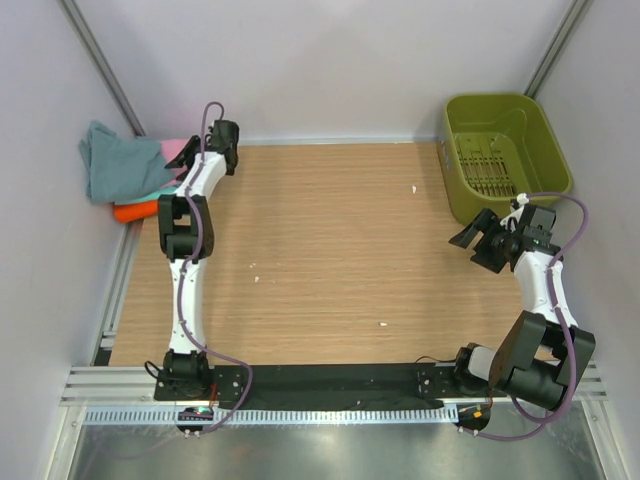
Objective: Fold and stack the t-shirts
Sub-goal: Neatly place the folded tshirt to the corner
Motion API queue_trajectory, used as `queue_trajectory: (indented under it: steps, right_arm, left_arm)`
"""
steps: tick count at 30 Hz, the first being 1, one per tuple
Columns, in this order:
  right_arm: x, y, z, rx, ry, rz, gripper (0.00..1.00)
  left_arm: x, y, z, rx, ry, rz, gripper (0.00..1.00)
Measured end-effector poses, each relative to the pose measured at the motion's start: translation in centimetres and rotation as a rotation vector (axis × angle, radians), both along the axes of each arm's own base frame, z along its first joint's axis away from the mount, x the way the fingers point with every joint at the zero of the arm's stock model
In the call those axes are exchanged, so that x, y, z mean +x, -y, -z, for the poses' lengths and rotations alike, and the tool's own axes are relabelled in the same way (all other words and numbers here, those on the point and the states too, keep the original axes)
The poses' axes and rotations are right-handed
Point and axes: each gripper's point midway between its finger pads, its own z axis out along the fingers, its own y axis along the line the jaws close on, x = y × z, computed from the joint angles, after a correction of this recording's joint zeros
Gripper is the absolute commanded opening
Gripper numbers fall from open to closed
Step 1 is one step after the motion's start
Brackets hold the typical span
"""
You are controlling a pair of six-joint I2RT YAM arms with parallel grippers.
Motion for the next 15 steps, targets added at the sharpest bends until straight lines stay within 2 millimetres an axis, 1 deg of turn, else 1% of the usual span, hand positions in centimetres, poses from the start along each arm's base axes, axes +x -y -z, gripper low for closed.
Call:
queue_trajectory:
  steps: [3,8,12,15]
  right_arm:
    - [0.0,0.1,0.0,-0.002,0.000,0.000,0.81]
    - [-0.1,0.3,0.1,-0.004,-0.002,0.004,0.81]
    - [-0.2,0.4,0.2,-0.005,-0.004,0.008,0.81]
    - [-0.2,0.4,0.2,-0.006,-0.004,0.011,0.81]
  left_arm:
    - [0.3,-0.5,-0.7,0.003,0.023,-0.009,0.49]
    - [0.6,-2.1,-1.7,0.010,0.055,-0.031,0.47]
    - [0.5,-2.9,-1.6,0.011,0.054,-0.043,0.46]
    - [0.4,-2.9,-1.4,0.010,0.049,-0.042,0.45]
